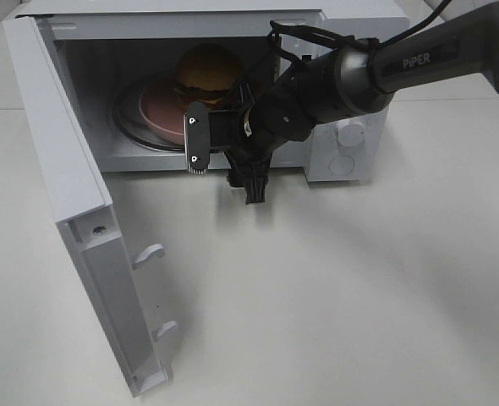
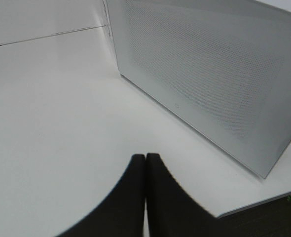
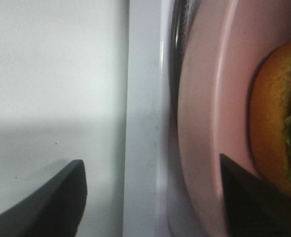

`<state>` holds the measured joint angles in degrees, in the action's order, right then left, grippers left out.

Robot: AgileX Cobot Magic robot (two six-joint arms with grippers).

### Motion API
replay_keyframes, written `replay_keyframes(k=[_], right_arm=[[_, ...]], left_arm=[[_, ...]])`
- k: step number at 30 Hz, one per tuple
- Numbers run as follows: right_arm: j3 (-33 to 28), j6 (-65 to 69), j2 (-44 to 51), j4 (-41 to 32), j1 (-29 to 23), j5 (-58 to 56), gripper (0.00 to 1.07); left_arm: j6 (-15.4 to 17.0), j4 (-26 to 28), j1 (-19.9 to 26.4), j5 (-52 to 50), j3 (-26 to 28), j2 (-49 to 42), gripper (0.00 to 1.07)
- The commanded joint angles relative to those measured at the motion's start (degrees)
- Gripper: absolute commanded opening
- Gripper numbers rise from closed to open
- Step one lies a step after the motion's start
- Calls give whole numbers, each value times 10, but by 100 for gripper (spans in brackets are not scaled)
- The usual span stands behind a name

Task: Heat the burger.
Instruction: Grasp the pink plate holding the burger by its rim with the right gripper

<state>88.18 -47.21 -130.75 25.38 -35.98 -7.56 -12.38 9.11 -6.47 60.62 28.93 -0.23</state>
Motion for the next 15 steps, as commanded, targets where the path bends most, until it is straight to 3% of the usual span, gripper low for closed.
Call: replay_keyframes(k=[1,15], right_arm=[[5,5,-1,3,1,2,70],[5,2,-6,21,14,15,70]], left_arm=[[3,-1,1,-7,0,-11,0],[3,-1,1,-7,0,-11,0]])
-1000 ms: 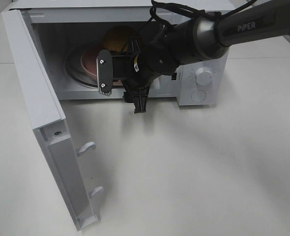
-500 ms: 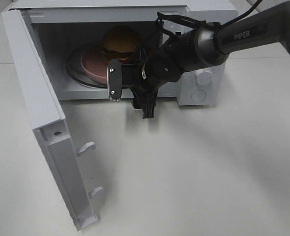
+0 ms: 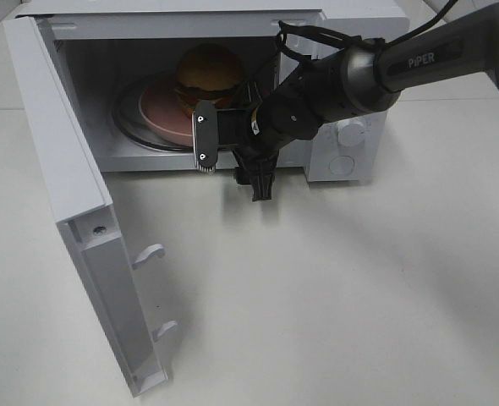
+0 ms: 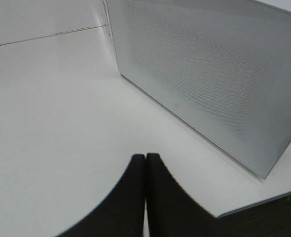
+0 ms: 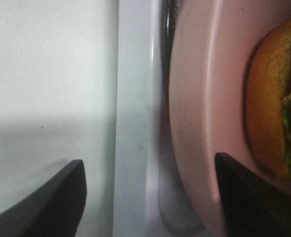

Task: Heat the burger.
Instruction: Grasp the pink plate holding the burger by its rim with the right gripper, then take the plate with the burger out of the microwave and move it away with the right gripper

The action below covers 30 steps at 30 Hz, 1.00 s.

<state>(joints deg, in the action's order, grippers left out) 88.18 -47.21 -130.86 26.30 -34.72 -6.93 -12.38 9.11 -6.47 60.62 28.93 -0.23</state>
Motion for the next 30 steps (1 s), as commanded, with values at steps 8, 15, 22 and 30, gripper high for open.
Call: replay_keyframes(k=[8,15,22,30], right_arm=[[5,2,-5,12,1,9,60],[5,5,-5,12,1,-17,8],[5,6,-5,12,1,-43,0],[5,2,14,10,-1,-48,0]], left_arm=[[3,-1,1,-7,0,-11,0],[3,-1,1,-7,0,-11,0],[3,-1,1,-7,0,-11,0],[3,-1,1,-7,0,-11,0]])
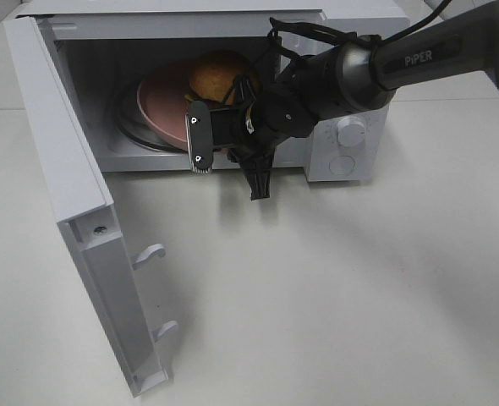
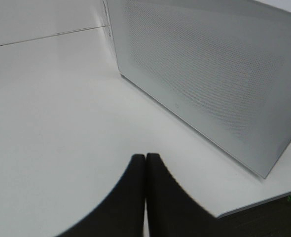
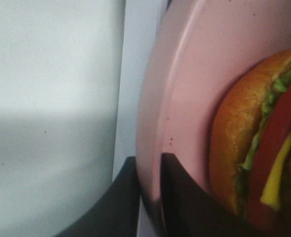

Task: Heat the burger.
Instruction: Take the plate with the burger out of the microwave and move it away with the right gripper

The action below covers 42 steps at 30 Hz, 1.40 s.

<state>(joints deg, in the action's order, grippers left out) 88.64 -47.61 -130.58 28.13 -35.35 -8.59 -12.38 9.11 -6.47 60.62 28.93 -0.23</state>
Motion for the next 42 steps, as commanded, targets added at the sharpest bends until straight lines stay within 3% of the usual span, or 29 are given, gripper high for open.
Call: replay_keyframes(k=[1,9,14,20,29,42], right_arm=[[0,6,11,-9,6,-31,0],[-1,-22,47,-13,6,-70,0],[-3,-93,71,-76,6,-98,0],[-77,-230,129,-143,-1,-65,0],[-162,-272,189,-141,-8,-36,0],[-298,-281,290,-44,-8,-9,0]], left_arm=[[3,-1,1,-7,0,-11,0],[3,-1,1,-7,0,-11,0],[3,-1,1,-7,0,-11,0],[3,-1,1,-7,0,-11,0],[3,-1,1,-7,0,-11,0],[3,-1,1,-7,0,-12,0]])
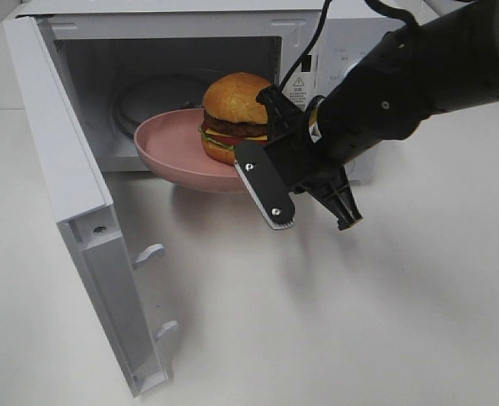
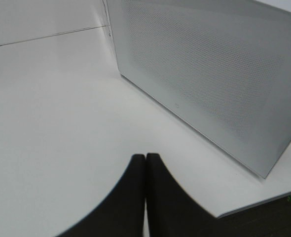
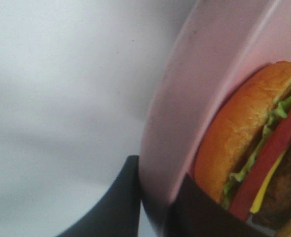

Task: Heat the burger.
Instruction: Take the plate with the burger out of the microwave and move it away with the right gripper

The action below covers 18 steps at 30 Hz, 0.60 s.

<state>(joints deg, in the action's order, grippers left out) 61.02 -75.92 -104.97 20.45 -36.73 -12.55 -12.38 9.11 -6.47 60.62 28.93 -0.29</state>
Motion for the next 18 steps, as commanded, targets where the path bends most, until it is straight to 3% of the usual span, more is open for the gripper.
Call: replay_keyframes(k=[1,18], right_arm=[[-47,2,50,48,6,33,0],[-217,11,177,128,6,56,0]], left_arm=[[3,-1,1,-7,0,-11,0],[3,-1,1,-7,0,-11,0]])
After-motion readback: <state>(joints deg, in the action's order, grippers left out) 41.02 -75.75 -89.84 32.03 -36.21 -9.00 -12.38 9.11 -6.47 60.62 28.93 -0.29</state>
